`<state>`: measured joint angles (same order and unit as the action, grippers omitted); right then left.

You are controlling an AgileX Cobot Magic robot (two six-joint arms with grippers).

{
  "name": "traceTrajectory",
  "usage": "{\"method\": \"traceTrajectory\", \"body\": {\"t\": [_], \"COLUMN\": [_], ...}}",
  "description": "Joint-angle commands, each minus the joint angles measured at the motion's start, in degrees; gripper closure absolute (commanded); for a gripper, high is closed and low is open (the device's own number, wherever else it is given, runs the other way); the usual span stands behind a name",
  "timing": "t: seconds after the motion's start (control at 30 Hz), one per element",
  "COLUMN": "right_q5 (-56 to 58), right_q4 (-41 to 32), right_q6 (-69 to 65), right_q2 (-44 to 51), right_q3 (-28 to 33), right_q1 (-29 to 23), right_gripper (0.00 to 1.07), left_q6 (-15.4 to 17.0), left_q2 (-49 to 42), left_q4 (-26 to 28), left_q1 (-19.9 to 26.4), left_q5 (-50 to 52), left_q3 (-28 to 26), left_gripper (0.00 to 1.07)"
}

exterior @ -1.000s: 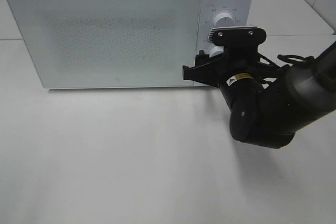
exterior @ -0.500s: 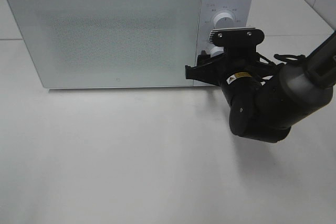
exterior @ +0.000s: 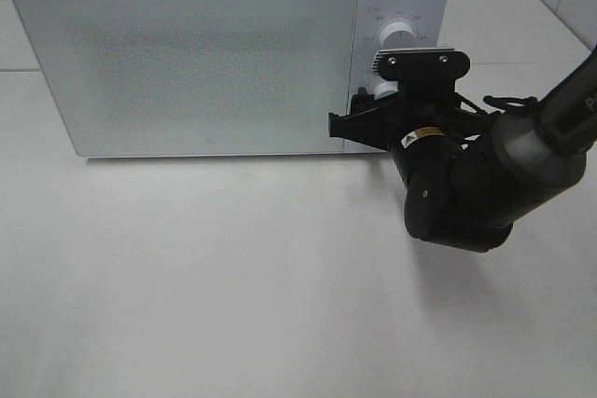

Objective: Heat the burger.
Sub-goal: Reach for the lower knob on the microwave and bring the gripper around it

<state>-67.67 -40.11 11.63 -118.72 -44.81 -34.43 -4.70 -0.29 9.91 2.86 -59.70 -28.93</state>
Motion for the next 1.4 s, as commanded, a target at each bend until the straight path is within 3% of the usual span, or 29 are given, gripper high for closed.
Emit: {"method": "traceTrajectory", "body": {"t": [0.03,0.1,0.17,0.2,0.23,0.3,0.33,0.37,0.47,1.03,1.4], "right_q5": [-0.46,-0.46,-0.46,-0.46,-0.46,-0.46,-0.46,-0.63,-0.86,-3.44,-3.61], "right_q4": [2.29,2.29,2.29,2.35,2.35,2.52,2.52,2.52,2.64,6.7,7.96], "right_q6": [0.17,0.17,0.17,0.17,0.17,0.17,0.17,0.17,0.17,-2.46,-24.24], "right_q2": [-0.17,-0.17,-0.17,-0.17,-0.17,-0.17,-0.17,-0.17,-0.17,-0.17,-0.17], "right_q3": [-1.38,-1.38,-1.38,-1.38,-1.38,-1.38,-1.38,-1.38,-1.38,-1.38,-1.38], "right_q1": [0.92,0.92,0.92,0.92,0.92,0.92,0.92,0.92,0.92,0.74,0.74], "right_gripper": [0.4,0.53,0.58,0.68,0.68,0.84,0.84,0.93,1.01,1.03,1.07], "left_q6": [0.29,0.29,0.29,0.29,0.29,0.29,0.29,0.29,0.29,0.29,0.29], "left_q2": [-1.43,-1.43,-1.43,-1.43,-1.43,-1.43,-1.43,-1.43,-1.43,-1.43,-1.43], "left_q4": [0.46,0.46,0.46,0.46,0.46,0.46,0.46,0.46,0.46,0.46,0.46], "left_q1": [0.0,0.0,0.0,0.0,0.0,0.0,0.0,0.0,0.0,0.0,0.0], "left_q5": [0.57,0.57,0.57,0.57,0.57,0.57,0.57,0.57,0.57,0.57,0.57], "left_q3": [0.11,0.11,0.11,0.11,0.11,0.11,0.11,0.11,0.11,0.11,0.11], "left_gripper": [0.06,0.06,0.06,0.06,0.06,0.06,0.06,0.06,0.06,0.06,0.06]}}
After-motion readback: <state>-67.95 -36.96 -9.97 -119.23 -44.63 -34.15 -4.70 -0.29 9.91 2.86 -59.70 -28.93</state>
